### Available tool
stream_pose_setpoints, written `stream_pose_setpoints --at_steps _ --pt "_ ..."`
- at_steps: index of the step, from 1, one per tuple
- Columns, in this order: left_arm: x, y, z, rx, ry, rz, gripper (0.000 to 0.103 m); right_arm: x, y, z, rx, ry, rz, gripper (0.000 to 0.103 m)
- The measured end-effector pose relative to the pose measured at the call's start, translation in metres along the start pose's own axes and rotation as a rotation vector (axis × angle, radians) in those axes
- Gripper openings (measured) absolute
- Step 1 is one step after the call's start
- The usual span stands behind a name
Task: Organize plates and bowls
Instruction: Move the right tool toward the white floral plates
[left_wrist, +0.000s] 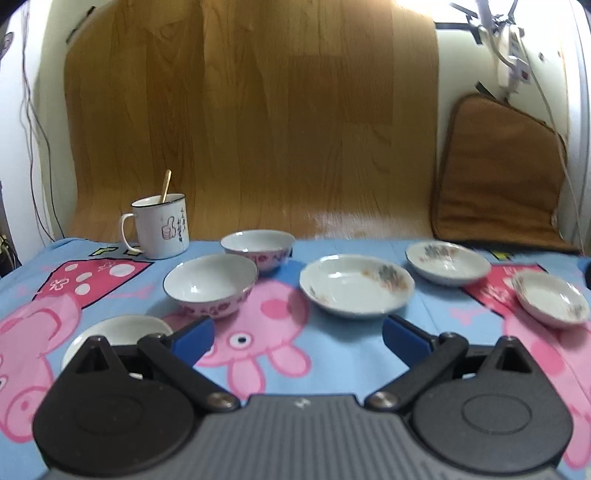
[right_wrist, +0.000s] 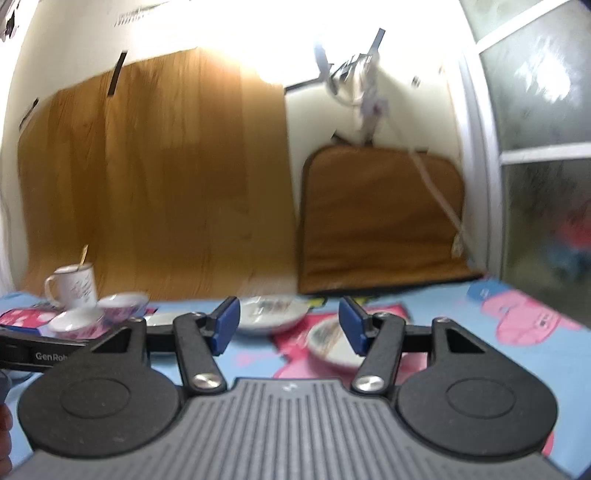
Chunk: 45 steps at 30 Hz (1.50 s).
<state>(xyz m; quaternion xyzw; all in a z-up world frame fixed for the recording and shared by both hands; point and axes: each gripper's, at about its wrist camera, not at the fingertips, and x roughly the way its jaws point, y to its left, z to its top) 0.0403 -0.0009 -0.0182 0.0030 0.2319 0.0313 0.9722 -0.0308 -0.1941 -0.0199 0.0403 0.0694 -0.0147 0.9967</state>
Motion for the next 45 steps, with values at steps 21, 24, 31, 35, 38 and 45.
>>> stream_pose_setpoints --at_steps 21,24,31,35,38,45 --pt "-0.028 -0.007 -0.016 0.014 -0.275 0.09 0.103 -0.015 0.013 -0.021 -0.122 -0.155 -0.064 0.091" --pt "-0.023 0.0 -0.016 -0.025 -0.227 0.087 0.103 -0.015 0.013 -0.021 -0.121 -0.158 -0.073 0.094" --pt "-0.019 -0.001 -0.017 -0.019 -0.189 0.088 0.103 -0.015 0.015 -0.022 -0.135 -0.158 -0.074 0.103" --pt "-0.021 -0.004 -0.018 0.002 -0.197 0.086 0.103 -0.014 0.018 -0.022 -0.148 -0.154 -0.068 0.103" --pt "-0.02 -0.002 -0.017 0.0 -0.189 0.077 0.103 -0.013 0.02 -0.023 -0.16 -0.144 -0.057 0.103" --pt "-0.018 0.003 -0.016 -0.028 -0.169 0.064 0.103 -0.012 0.019 -0.021 -0.156 -0.132 -0.055 0.103"
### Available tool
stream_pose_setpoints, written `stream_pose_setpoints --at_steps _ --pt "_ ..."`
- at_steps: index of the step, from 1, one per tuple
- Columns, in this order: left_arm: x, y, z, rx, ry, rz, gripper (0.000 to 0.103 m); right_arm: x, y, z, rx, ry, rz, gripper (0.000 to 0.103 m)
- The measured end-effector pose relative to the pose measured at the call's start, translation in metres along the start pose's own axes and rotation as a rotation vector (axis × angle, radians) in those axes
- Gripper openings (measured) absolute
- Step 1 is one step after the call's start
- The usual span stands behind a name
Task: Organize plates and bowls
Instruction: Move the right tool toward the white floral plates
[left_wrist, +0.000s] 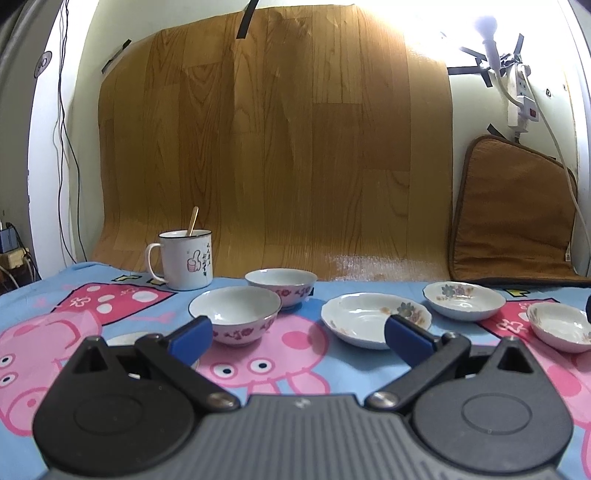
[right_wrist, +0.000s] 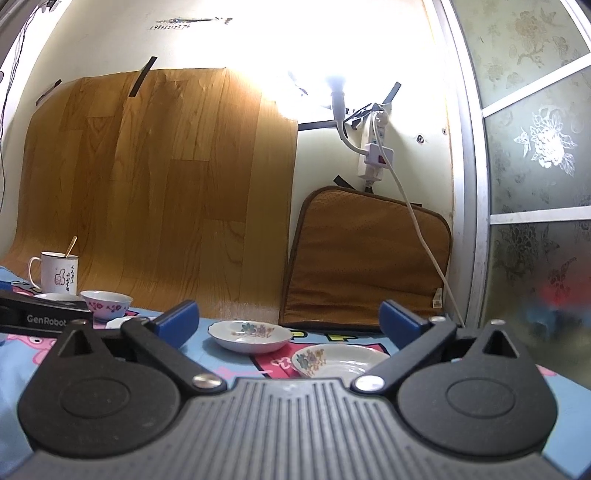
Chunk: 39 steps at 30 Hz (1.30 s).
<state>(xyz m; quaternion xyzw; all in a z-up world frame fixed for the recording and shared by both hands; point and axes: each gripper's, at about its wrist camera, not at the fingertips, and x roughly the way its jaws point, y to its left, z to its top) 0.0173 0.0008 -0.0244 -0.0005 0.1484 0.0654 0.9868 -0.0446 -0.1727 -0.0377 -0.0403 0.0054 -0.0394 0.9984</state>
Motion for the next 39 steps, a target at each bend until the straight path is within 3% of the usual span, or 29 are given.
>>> stream_pose_setpoints --at_steps 28,31,39 --pt "0.006 0.007 0.001 -0.045 0.053 -0.039 0.103 0.004 0.007 0.001 -0.034 0.062 0.059 0.103" --pt "0.007 0.009 0.001 -0.052 0.057 -0.044 0.103 0.007 0.007 0.002 -0.038 0.085 0.071 0.097" --pt "0.005 0.008 0.0 -0.045 0.05 -0.055 0.1 0.024 0.006 0.01 0.012 0.204 0.157 0.064"
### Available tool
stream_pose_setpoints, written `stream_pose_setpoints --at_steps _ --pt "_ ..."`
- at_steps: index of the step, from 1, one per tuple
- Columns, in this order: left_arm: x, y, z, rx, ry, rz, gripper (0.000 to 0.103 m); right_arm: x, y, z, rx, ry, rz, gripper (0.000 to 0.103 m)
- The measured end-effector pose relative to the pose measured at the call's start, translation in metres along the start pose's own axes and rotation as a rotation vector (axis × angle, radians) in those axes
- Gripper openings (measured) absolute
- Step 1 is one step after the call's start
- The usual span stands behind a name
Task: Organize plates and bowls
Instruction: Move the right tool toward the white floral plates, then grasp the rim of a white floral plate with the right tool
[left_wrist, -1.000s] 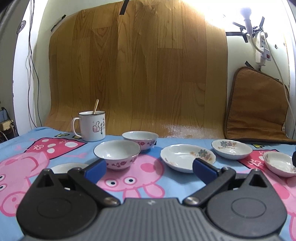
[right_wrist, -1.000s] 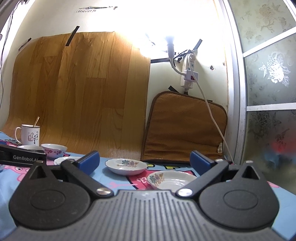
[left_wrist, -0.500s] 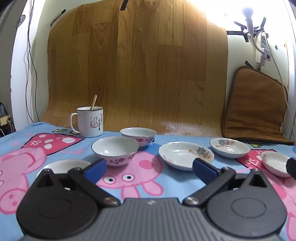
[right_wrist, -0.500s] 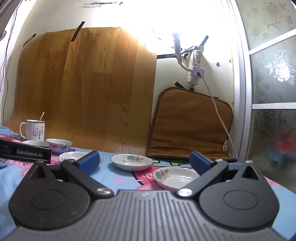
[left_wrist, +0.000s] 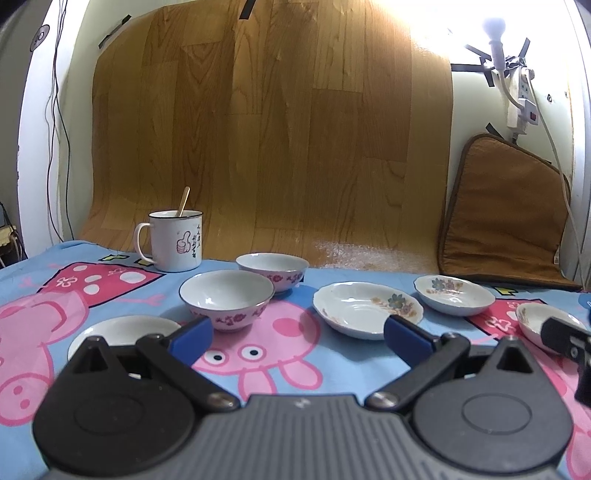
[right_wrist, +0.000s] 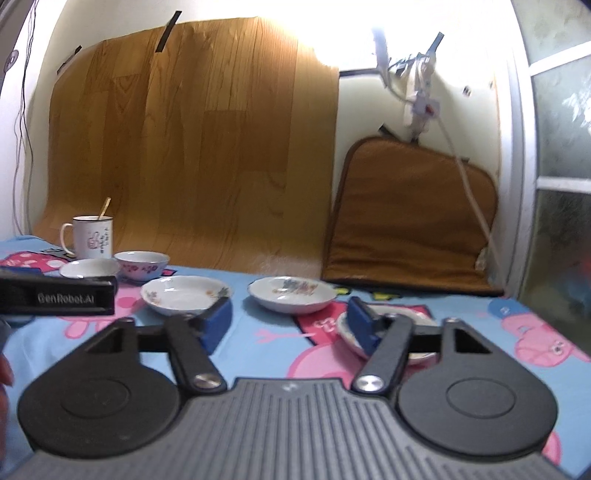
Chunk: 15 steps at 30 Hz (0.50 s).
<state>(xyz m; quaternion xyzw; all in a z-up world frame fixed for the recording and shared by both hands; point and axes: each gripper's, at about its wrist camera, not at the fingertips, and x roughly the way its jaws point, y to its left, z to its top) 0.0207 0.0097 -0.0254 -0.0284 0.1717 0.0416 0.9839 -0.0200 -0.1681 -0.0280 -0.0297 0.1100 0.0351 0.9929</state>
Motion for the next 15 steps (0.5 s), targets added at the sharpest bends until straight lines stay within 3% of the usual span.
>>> stream_pose_setpoints --at_steps 4,15 --pt "0.002 0.002 0.0 -0.01 0.017 -0.007 0.093 0.007 -0.001 0.006 0.05 0.057 0.057 0.046" --pt "0.003 0.006 0.0 -0.035 0.027 -0.012 0.1 0.021 0.0 0.009 0.085 0.145 0.098 0.046"
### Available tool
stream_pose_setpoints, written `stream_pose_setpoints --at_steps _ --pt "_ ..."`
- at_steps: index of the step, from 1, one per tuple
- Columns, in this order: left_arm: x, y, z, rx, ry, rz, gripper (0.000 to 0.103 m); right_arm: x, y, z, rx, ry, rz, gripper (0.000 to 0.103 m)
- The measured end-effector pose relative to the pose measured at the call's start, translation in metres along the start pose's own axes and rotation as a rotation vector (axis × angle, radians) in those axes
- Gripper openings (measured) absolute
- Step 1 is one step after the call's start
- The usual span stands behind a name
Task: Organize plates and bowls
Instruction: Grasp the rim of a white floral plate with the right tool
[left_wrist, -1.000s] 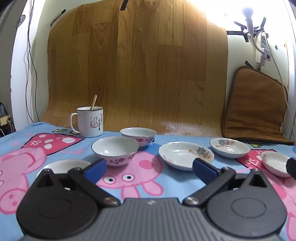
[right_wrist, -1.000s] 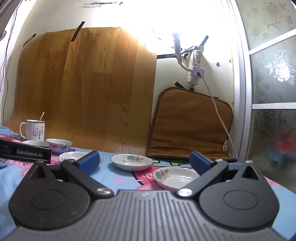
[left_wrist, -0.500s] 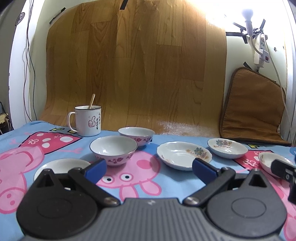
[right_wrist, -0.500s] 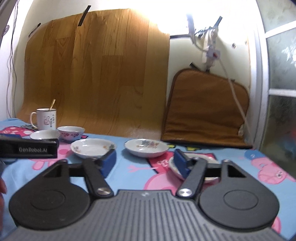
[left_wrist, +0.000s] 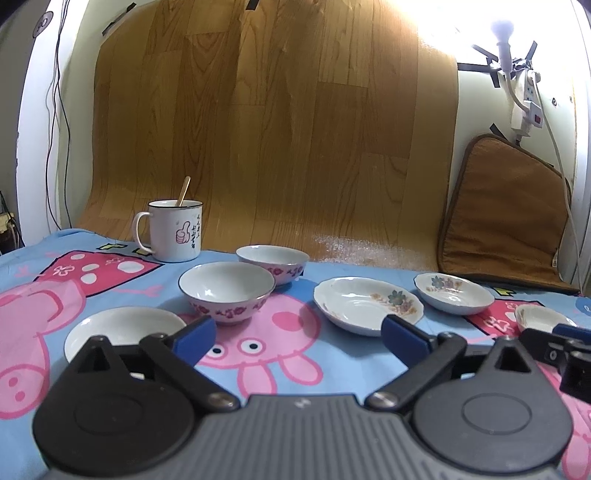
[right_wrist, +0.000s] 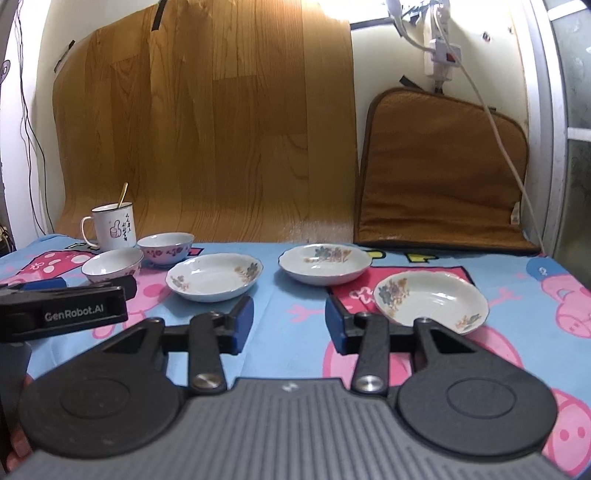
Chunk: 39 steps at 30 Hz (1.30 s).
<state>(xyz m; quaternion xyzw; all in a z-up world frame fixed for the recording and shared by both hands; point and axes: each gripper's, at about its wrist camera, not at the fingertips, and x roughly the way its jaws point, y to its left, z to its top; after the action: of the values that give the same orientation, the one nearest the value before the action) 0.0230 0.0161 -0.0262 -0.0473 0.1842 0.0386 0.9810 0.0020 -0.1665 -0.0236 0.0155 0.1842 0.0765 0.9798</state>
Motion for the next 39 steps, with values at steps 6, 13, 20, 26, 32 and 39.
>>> stream_pose_setpoints --at_steps 6,13,20,26,32,39 --pt "0.003 0.009 0.001 -0.053 0.018 0.001 0.1 0.016 -0.004 0.011 0.045 0.062 0.06 0.046" --pt "0.006 0.015 0.002 -0.09 0.032 -0.003 0.1 0.041 -0.007 0.029 0.115 0.13 0.122 0.046" --pt "0.007 0.016 0.002 -0.105 0.029 -0.002 0.099 0.092 -0.003 0.045 0.146 0.209 0.145 0.041" --pt "0.01 0.018 0.003 -0.12 0.028 -0.007 0.097 0.144 0.003 0.045 0.136 0.298 0.127 0.031" --pt "0.01 0.021 0.003 -0.135 0.029 -0.015 0.096 0.144 0.001 0.04 0.181 0.364 0.174 0.016" --pt "0.011 0.026 0.005 -0.16 0.07 -0.146 0.086 0.056 -0.037 0.015 0.244 0.416 0.272 0.015"
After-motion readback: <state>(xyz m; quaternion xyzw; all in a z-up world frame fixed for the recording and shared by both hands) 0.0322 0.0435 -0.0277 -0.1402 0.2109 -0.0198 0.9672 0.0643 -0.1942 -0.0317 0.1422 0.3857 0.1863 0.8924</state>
